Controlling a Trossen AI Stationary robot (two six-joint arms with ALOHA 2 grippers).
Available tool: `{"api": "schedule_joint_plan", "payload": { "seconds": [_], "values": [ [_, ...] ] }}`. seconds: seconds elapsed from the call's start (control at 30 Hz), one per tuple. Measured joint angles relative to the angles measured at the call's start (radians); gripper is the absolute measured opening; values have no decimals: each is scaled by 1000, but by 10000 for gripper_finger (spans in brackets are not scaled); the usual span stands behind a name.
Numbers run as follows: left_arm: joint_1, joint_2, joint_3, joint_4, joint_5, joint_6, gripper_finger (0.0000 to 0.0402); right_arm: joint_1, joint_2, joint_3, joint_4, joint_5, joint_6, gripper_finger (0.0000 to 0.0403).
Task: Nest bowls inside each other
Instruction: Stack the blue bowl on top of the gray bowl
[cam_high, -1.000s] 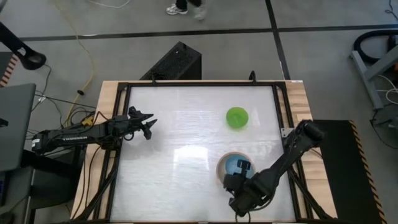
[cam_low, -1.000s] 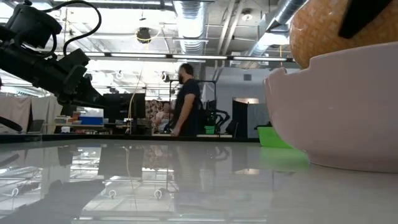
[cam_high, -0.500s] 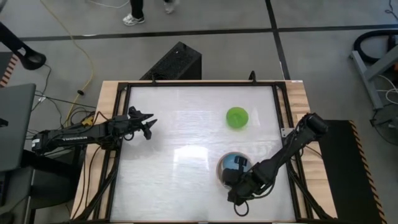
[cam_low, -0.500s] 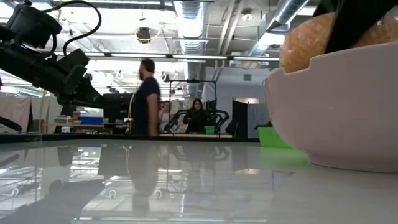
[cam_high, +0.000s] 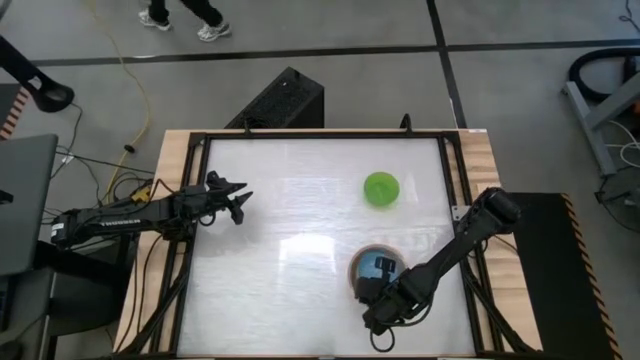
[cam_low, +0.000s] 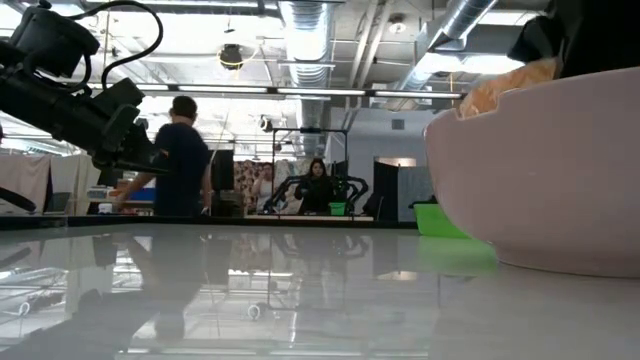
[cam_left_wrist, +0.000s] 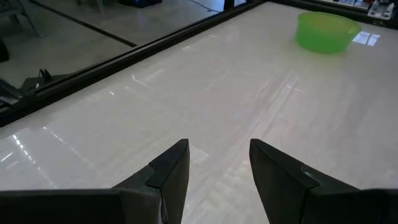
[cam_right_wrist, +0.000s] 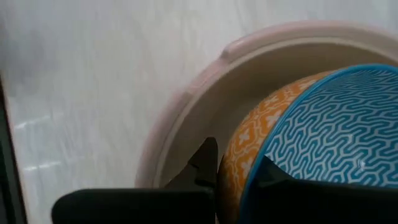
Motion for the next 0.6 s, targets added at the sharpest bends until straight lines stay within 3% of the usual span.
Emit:
{"api": "schedule_joint_plan", "payload": {
  "seconds": [0.27, 0.6],
  "values": [
    [0, 0, 0, 0, 0, 0, 158, -13, 23, 0, -2, -22, 24, 39],
    [0, 0, 0, 0, 0, 0, 158, -20, 19, 0, -20, -28, 76, 158]
  ]
}}
